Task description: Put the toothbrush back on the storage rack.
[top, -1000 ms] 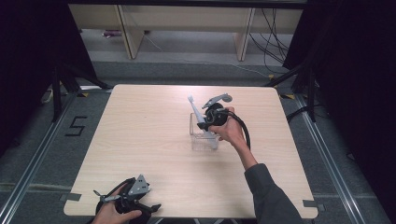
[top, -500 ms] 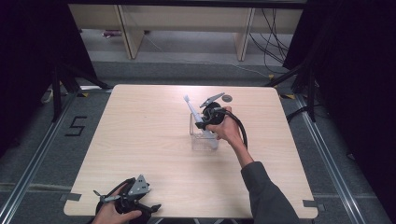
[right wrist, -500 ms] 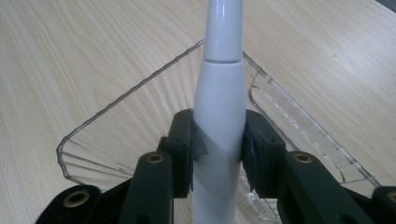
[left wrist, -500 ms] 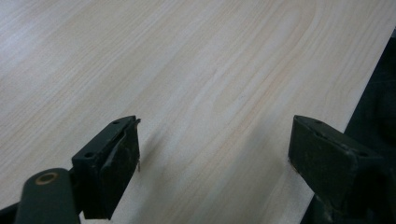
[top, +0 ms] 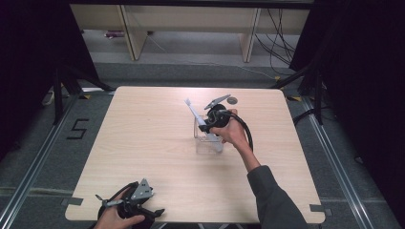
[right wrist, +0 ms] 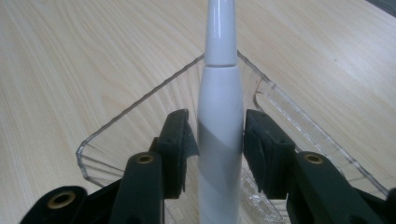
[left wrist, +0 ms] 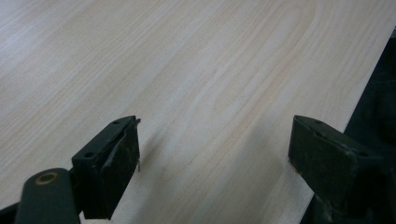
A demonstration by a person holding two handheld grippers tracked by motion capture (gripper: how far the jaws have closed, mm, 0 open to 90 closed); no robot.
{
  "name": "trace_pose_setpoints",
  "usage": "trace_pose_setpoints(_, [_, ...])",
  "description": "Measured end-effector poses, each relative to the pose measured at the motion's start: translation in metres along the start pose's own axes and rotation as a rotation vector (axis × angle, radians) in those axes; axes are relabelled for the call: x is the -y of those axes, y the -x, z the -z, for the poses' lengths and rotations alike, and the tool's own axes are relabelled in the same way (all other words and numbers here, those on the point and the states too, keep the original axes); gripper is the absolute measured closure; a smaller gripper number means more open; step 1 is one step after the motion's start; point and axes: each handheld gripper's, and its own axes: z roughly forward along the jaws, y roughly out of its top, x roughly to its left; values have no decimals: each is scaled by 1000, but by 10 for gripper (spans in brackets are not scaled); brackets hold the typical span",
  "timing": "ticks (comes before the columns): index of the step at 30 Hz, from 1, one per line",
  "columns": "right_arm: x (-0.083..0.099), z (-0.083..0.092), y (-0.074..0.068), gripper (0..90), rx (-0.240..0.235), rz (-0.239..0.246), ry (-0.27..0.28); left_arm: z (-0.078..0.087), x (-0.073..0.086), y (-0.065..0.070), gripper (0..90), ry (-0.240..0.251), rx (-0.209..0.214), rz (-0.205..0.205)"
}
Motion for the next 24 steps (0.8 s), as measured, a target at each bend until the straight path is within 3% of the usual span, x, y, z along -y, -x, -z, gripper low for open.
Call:
trace_pose_setpoints(2, [-1,6,-2,585,-11,-2,14,0,0,0,159,0,-1,0])
trace_pose_setpoints(3, [-1,11,-4,578,3,-23,3,0,0,0,159,0,-1,0])
trace_pose_setpoints(4, [0,11,-3,571,15,-4,27,0,0,0,159,0,-1,1])
trace_pose_setpoints(6, [1,15,-4,569,21,-11,19,0,0,0,159,-1,-1,0])
trace_pose_setpoints(7, [1,17,-2,556,14,40,43,0,0,0,159,-1,-1,0])
trace_pose_setpoints(8, [1,17,-2,556,14,40,43,0,0,0,159,-1,-1,0])
trace_pose_setpoints(12, [4,25,-2,530,11,24,68,0,0,0,159,-2,-1,-1])
trace_pose_setpoints(13, [6,28,-2,519,11,14,97,0,0,0,159,-1,-1,2])
trace_pose_setpoints(15, [7,31,-3,516,11,-6,81,0,0,0,159,-1,-2,1])
trace_pose_setpoints(17, [10,35,-3,495,9,16,101,0,0,0,159,0,-2,2])
trace_pose_setpoints(24, [13,45,-5,468,3,-2,125,0,0,0,159,-3,0,17])
